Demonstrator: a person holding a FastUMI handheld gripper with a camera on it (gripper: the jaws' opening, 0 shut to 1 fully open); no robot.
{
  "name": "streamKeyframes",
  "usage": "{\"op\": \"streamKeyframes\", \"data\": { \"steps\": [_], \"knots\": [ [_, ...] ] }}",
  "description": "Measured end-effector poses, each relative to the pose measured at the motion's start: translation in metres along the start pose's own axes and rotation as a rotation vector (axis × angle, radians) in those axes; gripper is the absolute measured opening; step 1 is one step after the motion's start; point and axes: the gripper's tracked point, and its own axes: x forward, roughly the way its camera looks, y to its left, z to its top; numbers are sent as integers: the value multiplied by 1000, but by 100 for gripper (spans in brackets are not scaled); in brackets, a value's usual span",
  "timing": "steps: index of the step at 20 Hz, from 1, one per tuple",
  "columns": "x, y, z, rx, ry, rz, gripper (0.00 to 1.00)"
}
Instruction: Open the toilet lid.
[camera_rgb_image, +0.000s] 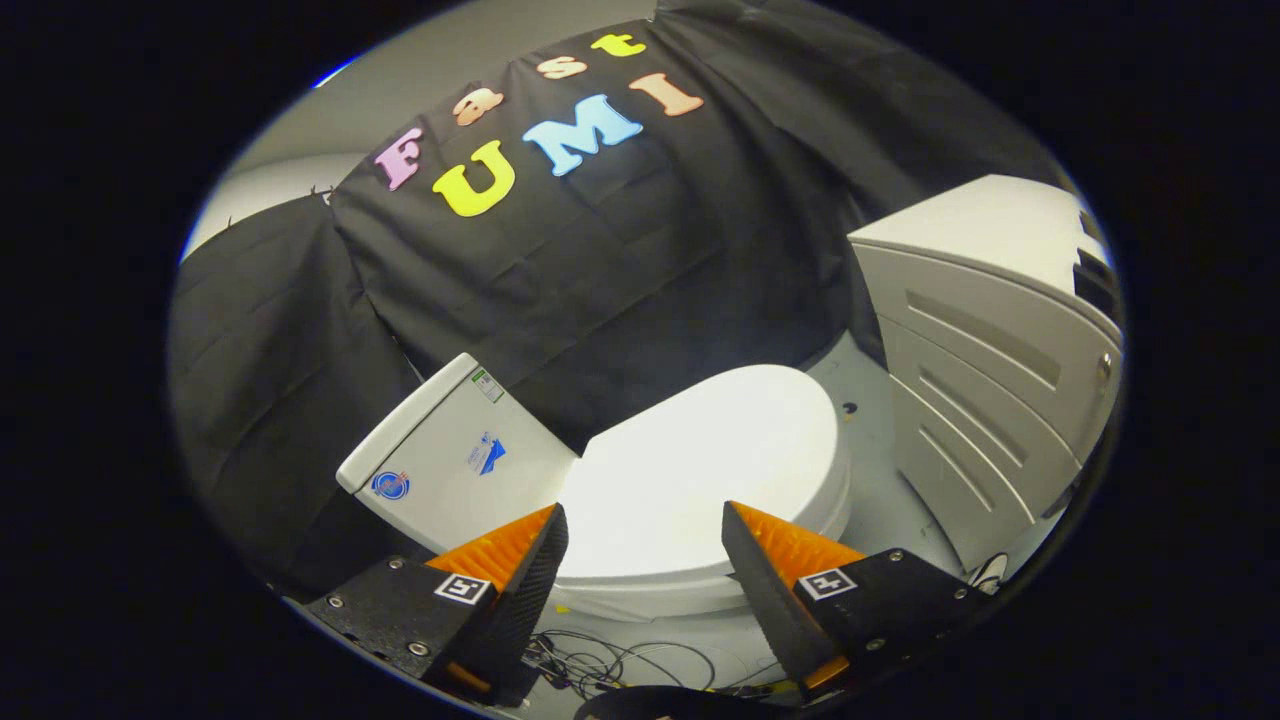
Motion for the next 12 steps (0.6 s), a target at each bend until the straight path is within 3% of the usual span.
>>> {"op": "streamKeyframes", "data": {
  "steps": [5,12],
  "knots": [
    [4,-35,-28,146,23,-29,95],
    [26,-64,-72,232,96,-75,94]
  ]
}}
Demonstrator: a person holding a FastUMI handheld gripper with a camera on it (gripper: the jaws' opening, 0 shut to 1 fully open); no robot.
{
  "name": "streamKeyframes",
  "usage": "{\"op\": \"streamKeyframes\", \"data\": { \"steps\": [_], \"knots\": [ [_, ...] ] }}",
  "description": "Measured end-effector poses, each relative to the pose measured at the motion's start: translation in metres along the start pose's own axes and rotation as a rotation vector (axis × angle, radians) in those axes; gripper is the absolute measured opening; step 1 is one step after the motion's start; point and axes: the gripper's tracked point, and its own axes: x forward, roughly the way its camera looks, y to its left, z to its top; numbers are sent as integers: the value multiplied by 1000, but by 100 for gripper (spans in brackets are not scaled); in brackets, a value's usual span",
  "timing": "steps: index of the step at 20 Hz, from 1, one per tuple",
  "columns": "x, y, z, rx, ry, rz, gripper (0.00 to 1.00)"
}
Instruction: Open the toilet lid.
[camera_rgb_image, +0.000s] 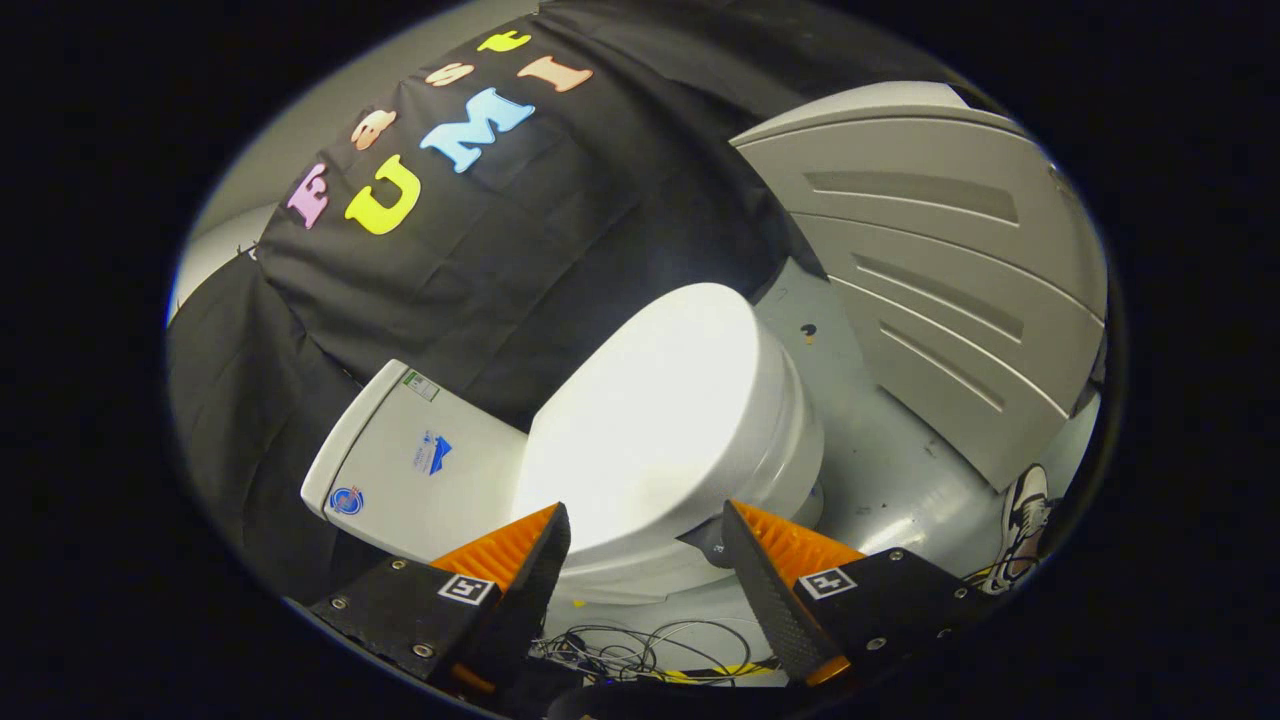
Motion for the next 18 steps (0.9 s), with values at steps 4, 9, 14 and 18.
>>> {"op": "streamKeyframes", "data": {
  "steps": [4,9,14,18],
  "knots": [
    [7,-23,-17,47,48,-30,94],
    [16,-39,-27,151,58,-43,81],
    [25,-48,-33,260,55,-49,64],
    [34,-51,-28,358,28,-28,64]
  ]
}}
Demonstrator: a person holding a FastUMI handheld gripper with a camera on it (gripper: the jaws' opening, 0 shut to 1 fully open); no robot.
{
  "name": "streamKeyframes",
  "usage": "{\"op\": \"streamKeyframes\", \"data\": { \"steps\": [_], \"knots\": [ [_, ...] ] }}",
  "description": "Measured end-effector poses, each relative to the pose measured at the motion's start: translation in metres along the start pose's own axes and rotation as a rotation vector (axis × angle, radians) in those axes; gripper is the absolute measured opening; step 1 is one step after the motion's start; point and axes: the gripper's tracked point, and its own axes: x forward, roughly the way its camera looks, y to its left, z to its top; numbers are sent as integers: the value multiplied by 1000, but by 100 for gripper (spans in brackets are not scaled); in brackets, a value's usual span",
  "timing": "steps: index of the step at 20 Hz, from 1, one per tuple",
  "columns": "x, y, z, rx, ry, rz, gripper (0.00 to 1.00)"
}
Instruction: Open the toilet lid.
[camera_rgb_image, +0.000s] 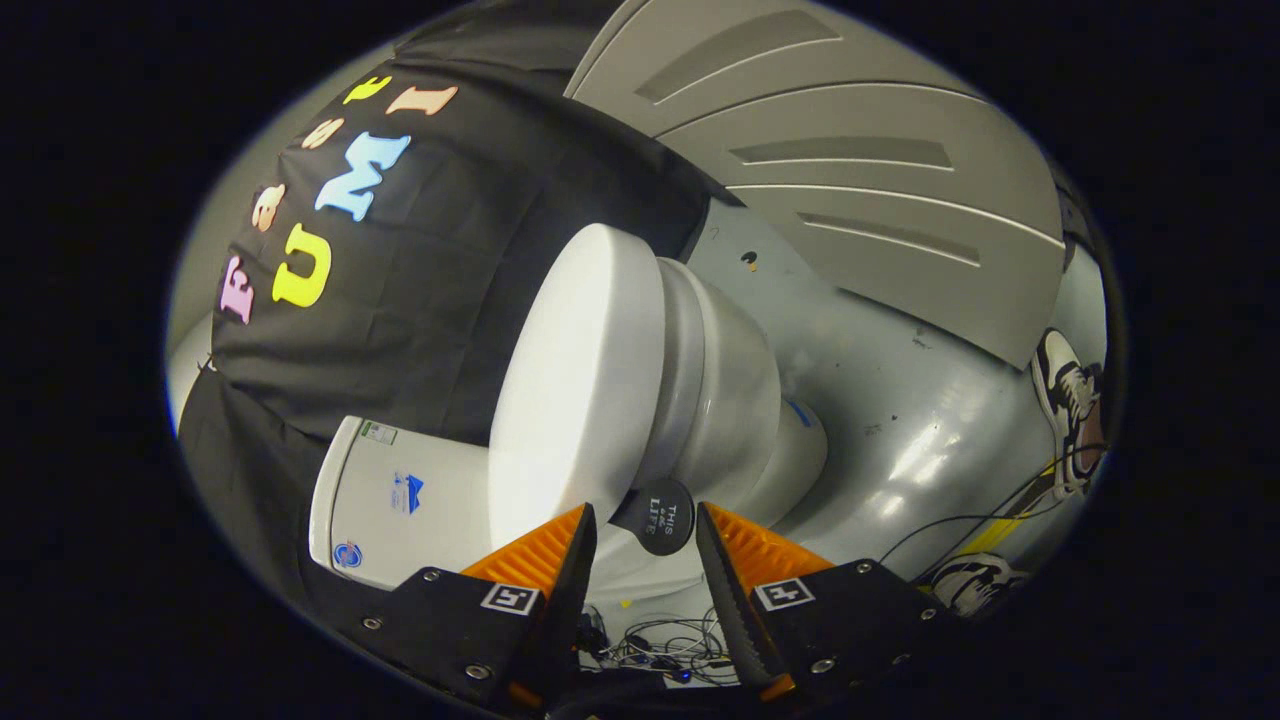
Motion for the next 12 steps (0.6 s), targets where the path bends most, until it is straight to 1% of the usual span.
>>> {"op": "streamKeyframes", "data": {
  "steps": [3,5,8,9,11,12],
  "knots": [
    [8,-3,1,82,-10,20,56],
    [11,-5,-1,120,-9,15,50],
    [12,-8,-4,126,-7,11,35],
    [13,-10,-6,129,0,2,33],
    [12,-11,-3,134,-9,-1,23],
    [10,-12,-3,129,-11,1,20]
  ]
}}
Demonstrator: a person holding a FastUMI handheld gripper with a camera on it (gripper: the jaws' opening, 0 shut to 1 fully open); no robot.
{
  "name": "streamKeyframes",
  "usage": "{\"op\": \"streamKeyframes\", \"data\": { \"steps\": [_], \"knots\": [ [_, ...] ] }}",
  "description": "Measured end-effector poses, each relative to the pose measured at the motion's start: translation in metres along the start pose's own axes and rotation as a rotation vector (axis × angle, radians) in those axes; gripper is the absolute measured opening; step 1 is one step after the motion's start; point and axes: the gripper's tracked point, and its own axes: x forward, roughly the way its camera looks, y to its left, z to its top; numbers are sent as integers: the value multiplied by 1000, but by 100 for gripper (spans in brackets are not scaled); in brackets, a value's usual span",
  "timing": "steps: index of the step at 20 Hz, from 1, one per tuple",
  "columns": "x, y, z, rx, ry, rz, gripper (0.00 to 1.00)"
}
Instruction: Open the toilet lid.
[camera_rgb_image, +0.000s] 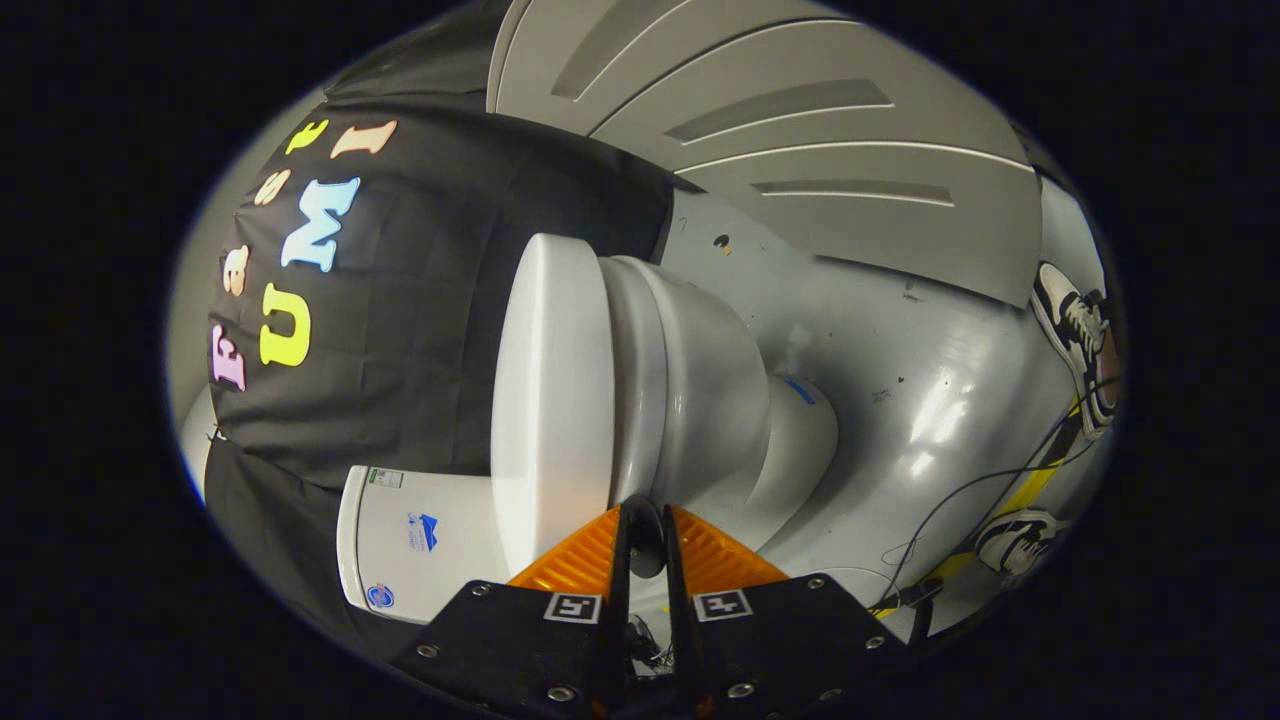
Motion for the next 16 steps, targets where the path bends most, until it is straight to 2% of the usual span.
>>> {"op": "streamKeyframes", "data": {
  "steps": [5,7,8,13,16],
  "knots": [
    [1,5,0,58,-21,2,11],
    [-1,11,-2,39,-45,23,7],
    [-2,11,-4,24,-46,16,0],
    [-3,15,-3,5,-56,-30,0],
    [-3,17,-8,-65,-63,-77,0]
  ]
}}
